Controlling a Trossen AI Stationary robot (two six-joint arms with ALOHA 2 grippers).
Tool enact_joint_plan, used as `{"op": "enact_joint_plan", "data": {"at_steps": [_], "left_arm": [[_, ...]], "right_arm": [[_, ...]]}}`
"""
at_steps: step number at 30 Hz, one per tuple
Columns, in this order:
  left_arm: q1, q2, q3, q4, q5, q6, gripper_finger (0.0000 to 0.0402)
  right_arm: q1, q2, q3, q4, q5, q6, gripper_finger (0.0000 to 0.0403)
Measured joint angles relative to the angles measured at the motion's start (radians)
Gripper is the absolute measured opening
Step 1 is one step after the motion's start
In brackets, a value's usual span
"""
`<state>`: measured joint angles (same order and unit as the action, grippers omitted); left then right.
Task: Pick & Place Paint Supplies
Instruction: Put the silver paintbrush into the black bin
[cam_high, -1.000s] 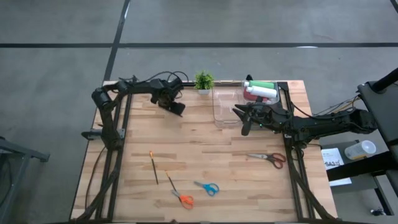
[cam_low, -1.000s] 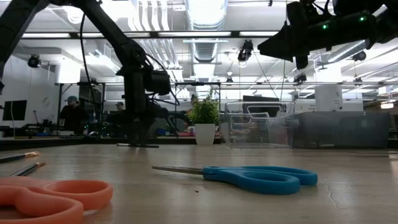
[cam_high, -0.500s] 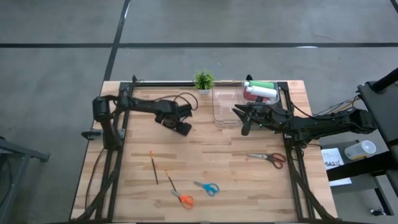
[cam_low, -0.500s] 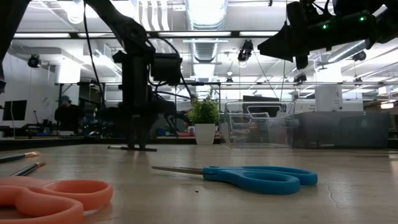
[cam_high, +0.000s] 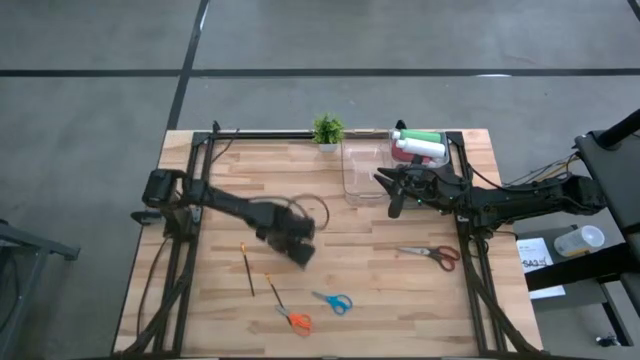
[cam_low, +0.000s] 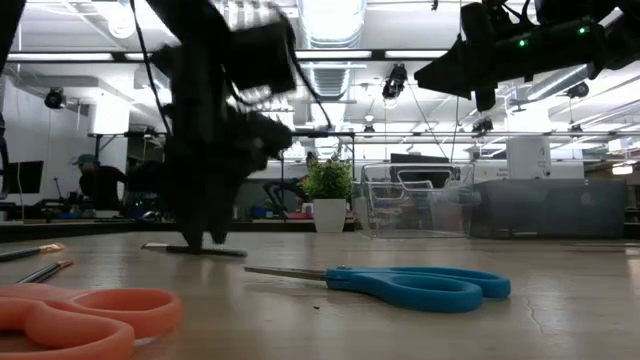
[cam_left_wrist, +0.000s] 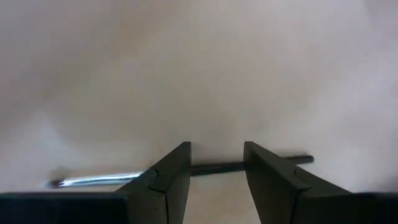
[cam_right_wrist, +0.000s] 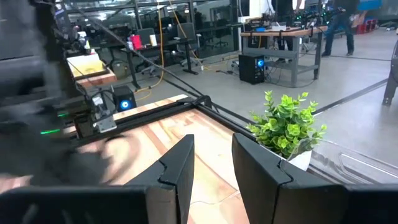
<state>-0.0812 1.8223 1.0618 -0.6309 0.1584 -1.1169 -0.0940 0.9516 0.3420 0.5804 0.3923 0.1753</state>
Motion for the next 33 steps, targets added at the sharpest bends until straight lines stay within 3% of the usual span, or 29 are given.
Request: {"op": "enact_joint_plan", "data": {"at_steps": [4, 11, 16, 21, 33], "left_arm": [[-0.069, -0.012, 0.001, 0.049, -0.007, -0.021, 0.0155], [-0.089, -0.014, 0.002, 0.06, -0.029, 0.019, 0.0155], [-0.088, -0.024, 0.002, 0.035, 0.039, 0.014, 0.0155], [-0.087, -0.041, 0.002, -0.023, 0.136, -0.112, 0.0155], [-0.128, -0.06, 0.003, -0.05, 0.142, -0.405, 0.0155]], "right_arm": [[0.0, 0.0, 0.0, 0.0, 0.0, 0.0, 0.0107], [0.0, 0.0, 0.0, 0.0, 0.0, 0.0, 0.0107], [0.0, 0.0, 0.0, 0.0, 0.0, 0.0, 0.0107], [0.0, 0.0, 0.0, 0.0, 0.0, 0.0, 0.0107], [0.0, 0.0, 0.0, 0.0, 0.0, 0.0, 0.0107]]}}
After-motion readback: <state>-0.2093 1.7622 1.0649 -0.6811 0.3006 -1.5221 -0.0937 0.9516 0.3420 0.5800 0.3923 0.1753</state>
